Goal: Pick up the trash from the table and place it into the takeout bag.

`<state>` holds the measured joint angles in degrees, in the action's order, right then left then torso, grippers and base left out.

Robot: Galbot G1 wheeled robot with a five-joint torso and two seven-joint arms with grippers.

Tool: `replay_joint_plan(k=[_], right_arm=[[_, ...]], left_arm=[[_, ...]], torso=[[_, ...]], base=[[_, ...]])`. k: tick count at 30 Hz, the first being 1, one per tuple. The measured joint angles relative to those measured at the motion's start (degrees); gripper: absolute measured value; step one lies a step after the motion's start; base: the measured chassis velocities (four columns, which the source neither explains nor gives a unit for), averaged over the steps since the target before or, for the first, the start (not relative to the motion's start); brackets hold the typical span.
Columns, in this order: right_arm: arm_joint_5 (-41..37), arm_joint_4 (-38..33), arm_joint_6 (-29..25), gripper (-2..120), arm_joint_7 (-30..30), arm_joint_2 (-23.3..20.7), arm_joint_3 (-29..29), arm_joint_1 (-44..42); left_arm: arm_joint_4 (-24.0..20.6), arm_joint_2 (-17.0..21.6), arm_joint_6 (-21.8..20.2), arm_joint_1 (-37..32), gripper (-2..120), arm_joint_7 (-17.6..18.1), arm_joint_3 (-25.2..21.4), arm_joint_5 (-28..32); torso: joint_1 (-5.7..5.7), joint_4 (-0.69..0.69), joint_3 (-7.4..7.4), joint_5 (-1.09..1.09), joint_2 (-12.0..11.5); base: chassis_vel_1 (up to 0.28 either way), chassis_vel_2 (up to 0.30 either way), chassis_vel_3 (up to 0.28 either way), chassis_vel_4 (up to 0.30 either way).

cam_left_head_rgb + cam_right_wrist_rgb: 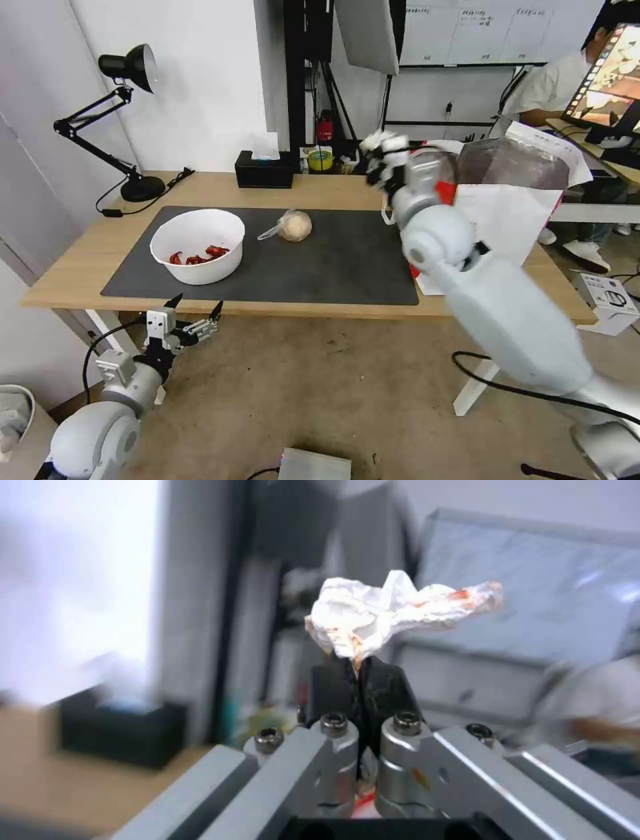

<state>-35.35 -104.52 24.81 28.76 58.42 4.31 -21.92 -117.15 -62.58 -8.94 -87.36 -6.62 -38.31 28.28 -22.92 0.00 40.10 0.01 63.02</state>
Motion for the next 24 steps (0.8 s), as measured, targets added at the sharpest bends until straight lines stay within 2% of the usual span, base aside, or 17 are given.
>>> replay_joint_plan(k=[7, 14, 21, 24], right_arm=[[9.86, 2.85, -4.63, 0, 2.77, -2.46, -5.35, -2.27], [8.23, 2.60, -1.19, 0, 8.64, -3.16, -7.88, -4.84], [5.53, 2.37, -0.12, 1, 11.48, -4.09, -9.11, -6.13], [3.07, 1.62, 1.05, 14, 12.80, -4.37, -9.25, -6.10]], left_arm=[[-0.15, 0.10, 0.00, -0.17, 100, 0.01, 0.20, -0.06], [-0.24, 0.26, 0.00, -0.18, 100, 0.00, 0.45, -0.09], [-0.16, 0.27, -0.11, 0.20, 100, -0.55, 1.08, -0.12], [-0.13, 0.27, -0.19, 0.25, 100, -0.56, 1.23, -0.17]], torso=[[0.00, -0.01, 0.00, 0.00, 0.00], [0.00, 0.00, 0.00, 0.00, 0.00], [0.00, 0.00, 0.01, -0.01, 0.00], [0.00, 0.00, 0.00, -0.01, 0.00]], base=[[0.000, 0.000, 0.000, 0.000], [0.000, 0.000, 0.000, 0.000], [0.000, 0.000, 0.000, 0.000], [0.000, 0.000, 0.000, 0.000]])
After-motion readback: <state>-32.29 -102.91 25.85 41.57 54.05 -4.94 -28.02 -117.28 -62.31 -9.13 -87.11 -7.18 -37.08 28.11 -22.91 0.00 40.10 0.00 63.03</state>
